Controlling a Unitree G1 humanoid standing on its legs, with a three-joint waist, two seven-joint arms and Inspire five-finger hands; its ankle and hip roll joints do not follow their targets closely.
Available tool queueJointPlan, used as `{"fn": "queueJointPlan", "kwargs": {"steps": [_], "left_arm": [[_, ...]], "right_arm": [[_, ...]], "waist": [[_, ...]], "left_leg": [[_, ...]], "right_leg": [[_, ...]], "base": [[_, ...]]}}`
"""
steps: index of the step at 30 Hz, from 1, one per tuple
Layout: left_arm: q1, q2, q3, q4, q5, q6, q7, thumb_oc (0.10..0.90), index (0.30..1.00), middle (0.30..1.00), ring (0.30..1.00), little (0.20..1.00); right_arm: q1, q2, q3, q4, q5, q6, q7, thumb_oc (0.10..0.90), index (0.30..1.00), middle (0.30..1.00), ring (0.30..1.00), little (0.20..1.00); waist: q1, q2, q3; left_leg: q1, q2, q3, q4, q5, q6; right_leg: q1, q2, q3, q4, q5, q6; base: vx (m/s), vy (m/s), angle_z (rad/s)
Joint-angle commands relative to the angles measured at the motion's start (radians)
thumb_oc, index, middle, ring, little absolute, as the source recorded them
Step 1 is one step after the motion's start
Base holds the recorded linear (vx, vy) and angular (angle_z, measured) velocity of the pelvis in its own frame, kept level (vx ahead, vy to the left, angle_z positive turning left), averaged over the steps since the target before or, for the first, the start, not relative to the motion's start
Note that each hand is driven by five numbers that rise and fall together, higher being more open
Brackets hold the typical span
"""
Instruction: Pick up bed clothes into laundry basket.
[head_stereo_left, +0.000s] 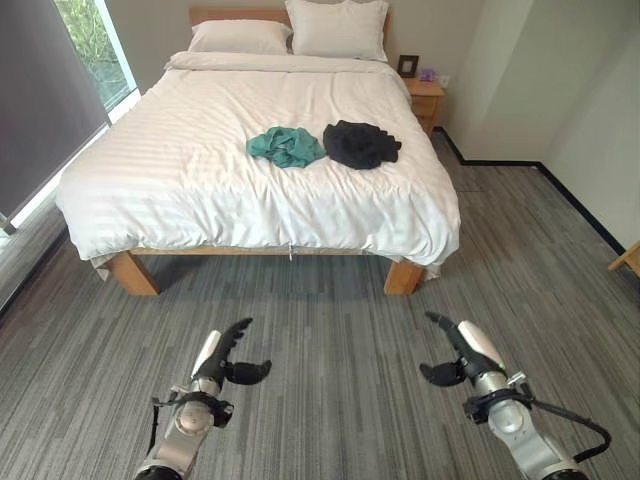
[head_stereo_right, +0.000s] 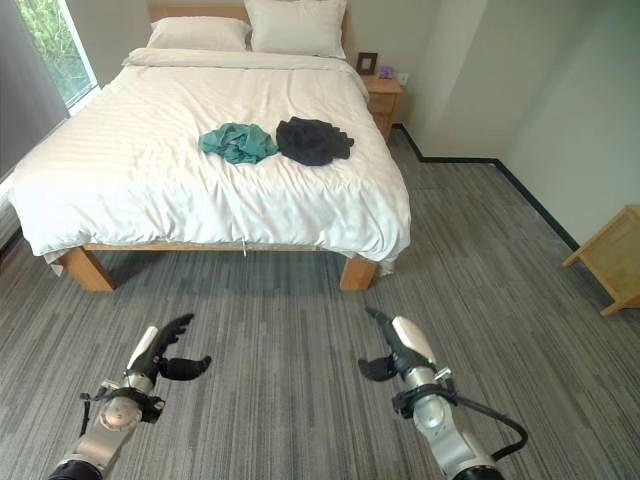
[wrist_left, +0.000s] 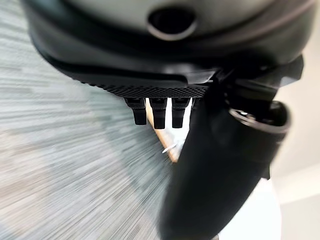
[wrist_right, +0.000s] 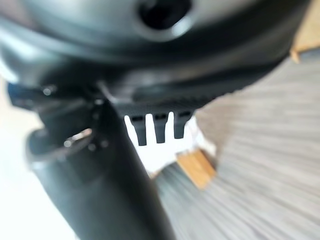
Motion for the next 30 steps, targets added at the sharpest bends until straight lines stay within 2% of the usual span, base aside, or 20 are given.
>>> {"fn": "queueJointPlan", "kwargs": {"steps": [1, 6, 7, 10, 12, 14, 15, 16, 18, 19, 22, 23, 24, 25, 26, 27, 28, 29, 30], "left_arm": [[-0.005, 0.023, 0.030, -0.113, -0.023, -0.065, 0.013, 0.800, 0.900, 0.900, 0.900, 0.900], [0.025, 0.008, 0.052, -0.172, -0.042, -0.058, 0.011, 0.800, 0.900, 0.900, 0.900, 0.900], [0.026, 0.008, 0.055, -0.191, -0.044, -0.053, 0.007, 0.800, 0.900, 0.900, 0.900, 0.900], [0.017, 0.010, 0.055, -0.196, -0.052, -0.044, 0.025, 0.800, 0.900, 0.900, 0.900, 0.900], [0.014, 0.008, 0.055, -0.192, -0.058, -0.035, 0.034, 0.800, 0.900, 0.900, 0.900, 0.900], [0.014, 0.005, 0.055, -0.190, -0.059, -0.035, 0.033, 0.800, 0.900, 0.900, 0.900, 0.900], [0.013, 0.003, 0.052, -0.179, -0.060, -0.037, 0.036, 0.800, 0.900, 0.900, 0.900, 0.900], [0.013, 0.003, 0.051, -0.177, -0.060, -0.038, 0.036, 0.800, 0.900, 0.900, 0.900, 0.900], [-0.003, -0.003, 0.045, -0.157, -0.049, -0.041, 0.036, 0.800, 0.900, 0.900, 0.900, 0.900], [-0.010, -0.004, 0.040, -0.151, -0.041, -0.043, 0.041, 0.800, 0.900, 0.900, 0.900, 0.900], [-0.016, -0.009, 0.030, -0.132, -0.032, -0.056, 0.046, 0.800, 0.900, 0.900, 0.900, 0.900], [-0.008, -0.010, 0.030, -0.128, -0.032, -0.059, 0.047, 0.800, 0.900, 0.900, 0.900, 0.900], [0.008, -0.014, 0.027, -0.128, -0.036, -0.062, 0.045, 0.800, 0.900, 0.900, 0.900, 0.900], [0.014, -0.021, 0.020, -0.131, -0.050, -0.058, 0.042, 0.800, 0.900, 0.900, 0.900, 0.900], [0.014, -0.028, 0.018, -0.137, -0.067, -0.051, 0.042, 0.800, 0.900, 0.900, 0.900, 0.900], [0.010, -0.030, 0.014, -0.148, -0.084, -0.048, 0.039, 0.800, 0.900, 0.900, 0.900, 0.900], [0.014, -0.031, 0.011, -0.167, -0.093, -0.050, 0.033, 0.800, 0.900, 0.900, 0.900, 0.900], [0.012, -0.030, 0.006, -0.179, -0.097, -0.051, 0.031, 0.800, 0.900, 0.900, 0.900, 0.900], [0.005, -0.031, 0.003, -0.180, -0.095, -0.050, 0.036, 0.800, 0.900, 0.900, 0.900, 0.900]], "right_arm": [[0.036, 0.011, -0.040, -0.119, 0.008, -0.049, -0.020, 0.800, 0.900, 0.900, 0.900, 0.900], [0.049, 0.050, -0.043, -0.128, 0.046, -0.048, -0.002, 0.800, 0.900, 0.900, 0.900, 0.900], [0.056, 0.057, -0.045, -0.140, 0.044, -0.047, -0.001, 0.800, 0.900, 0.900, 0.900, 0.900], [0.035, 0.055, -0.028, -0.138, 0.059, -0.045, 0.001, 0.800, 0.900, 0.900, 0.900, 0.900], [0.019, 0.057, -0.016, -0.139, 0.065, -0.040, 0.006, 0.800, 0.900, 0.900, 0.900, 0.900], [0.018, 0.055, -0.013, -0.144, 0.067, -0.037, 0.013, 0.800, 0.900, 0.900, 0.900, 0.900], [0.025, 0.052, -0.014, -0.152, 0.073, -0.038, 0.019, 0.800, 0.900, 0.900, 0.900, 0.900], [0.025, 0.051, -0.014, -0.152, 0.074, -0.038, 0.019, 0.800, 0.900, 0.900, 0.900, 0.900], [0.045, 0.052, -0.016, -0.158, 0.077, -0.041, 0.024, 0.800, 0.900, 0.900, 0.900, 0.900], [0.053, 0.052, -0.018, -0.163, 0.073, -0.043, 0.026, 0.800, 0.900, 0.900, 0.900, 0.900], [0.101, 0.040, -0.031, -0.198, 0.057, -0.049, 0.036, 0.800, 0.900, 0.900, 0.900, 0.900], [0.110, 0.034, -0.034, -0.205, 0.057, -0.054, 0.045, 0.800, 0.900, 0.900, 0.900, 0.900], [0.121, 0.022, -0.036, -0.214, 0.063, -0.058, 0.057, 0.800, 0.900, 0.900, 0.900, 0.900], [0.118, 0.016, -0.032, -0.216, 0.064, -0.059, 0.062, 0.800, 0.900, 0.900, 0.900, 0.900], [0.109, 0.004, -0.028, -0.212, 0.066, -0.057, 0.062, 0.800, 0.900, 0.900, 0.900, 0.900], [0.094, -0.016, -0.031, -0.225, 0.073, -0.058, 0.060, 0.800, 0.900, 0.900, 0.900, 0.900], [0.091, -0.035, -0.046, -0.247, 0.079, -0.061, 0.054, 0.800, 0.900, 0.900, 0.900, 0.900], [0.081, -0.049, -0.054, -0.253, 0.086, -0.062, 0.048, 0.800, 0.900, 0.900, 0.900, 0.900], [0.068, -0.061, -0.063, -0.255, 0.083, -0.059, 0.041, 0.800, 0.900, 0.900, 0.900, 0.900]], "waist": [[0.014, -0.029, -0.011], [0.016, -0.026, 0.012], [0.019, -0.028, 0.025], [0.007, -0.018, 0.068], [-0.006, -0.011, 0.095], [-0.019, -0.006, 0.103], [-0.044, -0.012, 0.118], [-0.046, -0.005, 0.118], [-0.085, -0.001, 0.128], [-0.102, 0.008, 0.130], [-0.140, 0.008, 0.122], [-0.144, 0.010, 0.115], [-0.158, 0.027, 0.104], [-0.159, 0.037, 0.100], [-0.148, 0.049, 0.112], [-0.138, 0.037, 0.135], [-0.122, 0.025, 0.156], [-0.112, 0.000, 0.166], [-0.096, -0.009, 0.178]], "left_leg": [[0.007, 0.054, 0.007, 0.000, 0.021, -0.124], [0.006, 0.052, 0.013, 0.000, 0.013, -0.111], [0.012, 0.046, 0.017, 0.000, 0.003, -0.098], [0.038, 0.038, 0.015, 0.000, -0.012, -0.081], [0.064, 0.045, 0.018, 0.000, -0.035, -0.083], [0.079, 0.050, 0.017, 0.000, -0.054, -0.093], [0.106, 0.042, 0.000, 0.000, -0.077, -0.103], [0.109, 0.050, -0.003, 0.000, -0.082, -0.105], [0.154, 0.071, -0.039, 0.000, -0.119, -0.128], [0.173, 0.091, -0.048, 0.000, -0.142, -0.139], [0.244, 0.114, -0.091, 0.000, -0.206, -0.156], [0.266, 0.127, -0.107, 0.000, -0.201, -0.159], [0.297, 0.162, -0.115, 0.000, -0.157, -0.172], [0.290, 0.190, -0.090, 0.042, -0.083, -0.185], [0.239, 0.218, -0.070, 0.160, -0.021, -0.195], [0.118, 0.207, -0.101, 0.360, 0.084, -0.203], [0.042, 0.211, -0.089, 0.490, 0.136, -0.195], [-0.023, 0.187, -0.087, 0.581, 0.177, -0.190], [-0.093, 0.162, -0.081, 0.669, 0.142, -0.189]], "right_leg": [[-0.015, -0.160, 0.067, -0.045, 0.201, 0.171], [-0.049, -0.158, 0.077, 0.010, 0.187, 0.170], [-0.079, -0.161, 0.073, 0.086, 0.175, 0.174], [-0.193, -0.158, 0.094, 0.270, 0.244, 0.211], [-0.278, -0.182, 0.063, 0.304, 0.276, 0.216], [-0.304, -0.189, 0.035, 0.256, 0.270, 0.209], [-0.347, -0.186, 0.019, 0.137, 0.272, 0.199], [-0.338, -0.180, 0.012, 0.128, 0.273, 0.199], [-0.393, -0.180, 0.023, -0.022, 0.303, 0.215], [-0.429, -0.184, 0.035, -0.045, 0.307, 0.223], [-0.453, -0.183, 0.094, -0.040, 0.331, 0.231], [-0.445, -0.176, 0.106, -0.032, 0.347, 0.231], [-0.445, -0.150, 0.114, -0.009, 0.359, 0.224], [-0.428, -0.138, 0.109, 0.007, 0.351, 0.214], [-0.398, -0.120, 0.099, 0.014, 0.338, 0.196], [-0.360, -0.118, 0.087, 0.015, 0.329, 0.161], [-0.315, -0.110, 0.072, 0.011, 0.301, 0.130], [-0.288, -0.123, 0.066, 0.005, 0.282, 0.106], [-0.263, -0.118, 0.071, -0.004, 0.263, 0.090]], "base": [[0.00, 0.000, 0.00], [0.01, 0.034, -0.12], [0.02, 0.045, -0.06], [0.04, 0.069, -0.17], [0.15, 0.024, -0.19], [0.27, -0.049, -0.11], [0.28, -0.060, -0.15], [0.44, -0.105, -0.12], [0.39, -0.129, 0.16], [0.43, -0.171, 0.59], [0.50, -0.228, 0.69], [0.56, -0.260, 1.24], [0.51, -0.228, 1.12], [0.45, -0.249, 1.05], [0.27, -0.307, 0.04], [0.17, -0.377, -0.09], [0.12, -0.389, -0.18], [0.17, -0.323, 0.03], [0.19, -0.272, -0.09]]}}
